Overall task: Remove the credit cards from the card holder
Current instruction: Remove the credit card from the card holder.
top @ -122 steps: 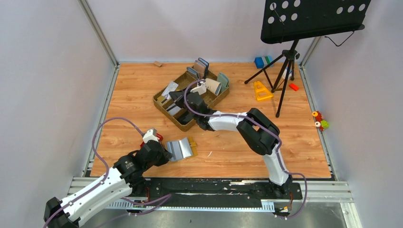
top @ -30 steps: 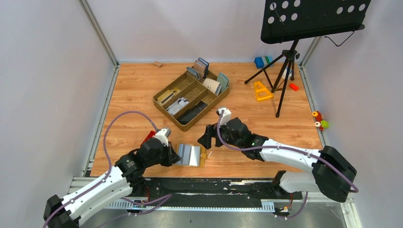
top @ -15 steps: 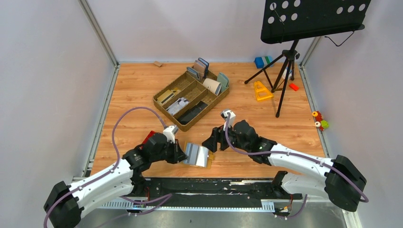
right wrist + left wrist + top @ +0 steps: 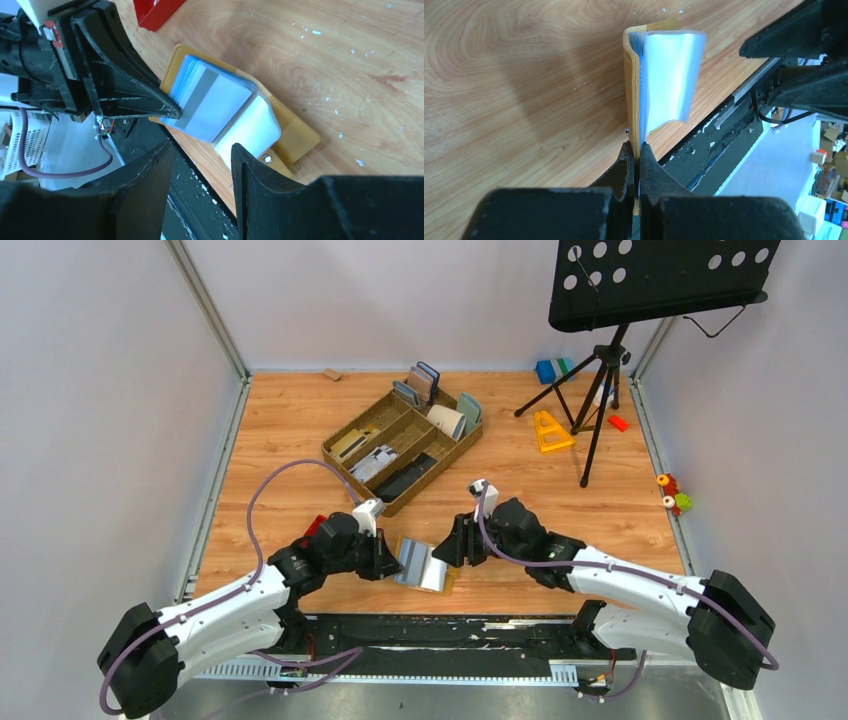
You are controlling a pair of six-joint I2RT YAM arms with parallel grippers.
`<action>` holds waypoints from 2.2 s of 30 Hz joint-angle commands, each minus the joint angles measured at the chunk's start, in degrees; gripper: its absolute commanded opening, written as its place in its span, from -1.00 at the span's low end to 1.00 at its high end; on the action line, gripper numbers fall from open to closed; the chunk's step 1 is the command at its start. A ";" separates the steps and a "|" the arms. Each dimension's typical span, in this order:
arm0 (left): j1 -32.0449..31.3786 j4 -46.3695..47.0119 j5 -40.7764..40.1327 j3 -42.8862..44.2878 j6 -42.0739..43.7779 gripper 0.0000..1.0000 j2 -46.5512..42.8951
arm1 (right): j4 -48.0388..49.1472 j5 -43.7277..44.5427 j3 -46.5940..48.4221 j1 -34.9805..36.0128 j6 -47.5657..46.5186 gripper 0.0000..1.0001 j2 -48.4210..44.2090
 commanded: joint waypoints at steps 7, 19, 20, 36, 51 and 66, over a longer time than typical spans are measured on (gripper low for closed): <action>0.12 3.29 -1.53 1.86 -2.09 -1.00 2.95 | 7.54 -3.15 0.47 3.92 6.36 -0.41 9.43; 0.15 1.62 0.26 2.89 -0.75 -0.78 2.74 | 8.18 0.77 1.47 4.16 9.83 -0.93 21.59; 0.15 1.88 0.57 2.94 -0.62 -0.71 2.76 | 8.25 0.69 1.62 4.18 9.82 -0.97 22.44; 0.15 9.72 3.57 1.90 -1.91 -0.59 5.60 | 10.95 -1.23 1.02 4.20 10.33 -1.00 26.33; 0.15 15.49 6.79 0.33 -4.36 -0.75 9.24 | 13.08 -1.47 -1.07 4.14 10.37 -1.00 26.07; 0.19 21.19 9.64 -1.08 -7.00 -1.00 11.72 | 15.26 -0.75 -4.64 3.72 10.85 -1.00 26.01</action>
